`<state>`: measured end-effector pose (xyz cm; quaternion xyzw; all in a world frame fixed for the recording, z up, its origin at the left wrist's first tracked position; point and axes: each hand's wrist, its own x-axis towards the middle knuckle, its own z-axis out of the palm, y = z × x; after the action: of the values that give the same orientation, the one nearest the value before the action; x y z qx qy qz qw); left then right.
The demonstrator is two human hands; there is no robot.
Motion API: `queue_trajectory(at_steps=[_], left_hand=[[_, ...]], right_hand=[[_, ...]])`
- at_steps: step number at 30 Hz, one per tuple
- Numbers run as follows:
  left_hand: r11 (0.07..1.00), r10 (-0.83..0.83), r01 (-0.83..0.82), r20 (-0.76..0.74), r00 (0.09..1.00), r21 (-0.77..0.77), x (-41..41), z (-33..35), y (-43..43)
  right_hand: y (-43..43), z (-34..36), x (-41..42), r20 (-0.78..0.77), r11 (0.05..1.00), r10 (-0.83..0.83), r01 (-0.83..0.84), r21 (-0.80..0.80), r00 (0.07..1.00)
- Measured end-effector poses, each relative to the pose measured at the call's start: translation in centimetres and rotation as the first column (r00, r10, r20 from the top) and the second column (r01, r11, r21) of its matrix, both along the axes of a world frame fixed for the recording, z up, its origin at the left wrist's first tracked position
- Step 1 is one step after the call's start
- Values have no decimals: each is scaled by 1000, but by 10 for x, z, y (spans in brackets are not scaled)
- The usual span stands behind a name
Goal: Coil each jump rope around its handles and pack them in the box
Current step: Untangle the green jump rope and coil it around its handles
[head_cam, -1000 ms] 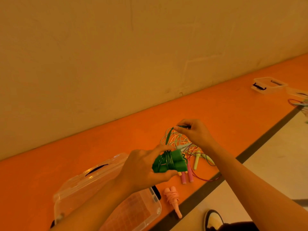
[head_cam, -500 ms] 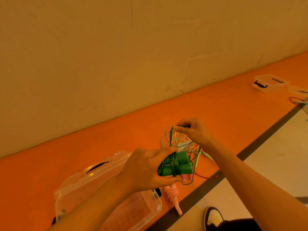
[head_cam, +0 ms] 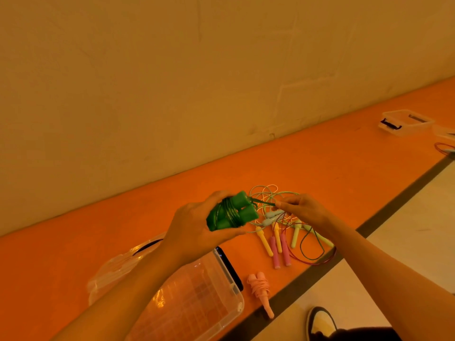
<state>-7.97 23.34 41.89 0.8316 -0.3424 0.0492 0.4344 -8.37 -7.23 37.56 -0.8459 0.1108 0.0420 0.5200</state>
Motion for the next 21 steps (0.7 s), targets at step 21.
queue_trajectory(at_steps=[21], left_hand=[[821, 564, -552, -49, 824, 148, 50, 2, 40]], right_hand=[[114, 43, -32, 167, 526, 797, -532, -664, 580]])
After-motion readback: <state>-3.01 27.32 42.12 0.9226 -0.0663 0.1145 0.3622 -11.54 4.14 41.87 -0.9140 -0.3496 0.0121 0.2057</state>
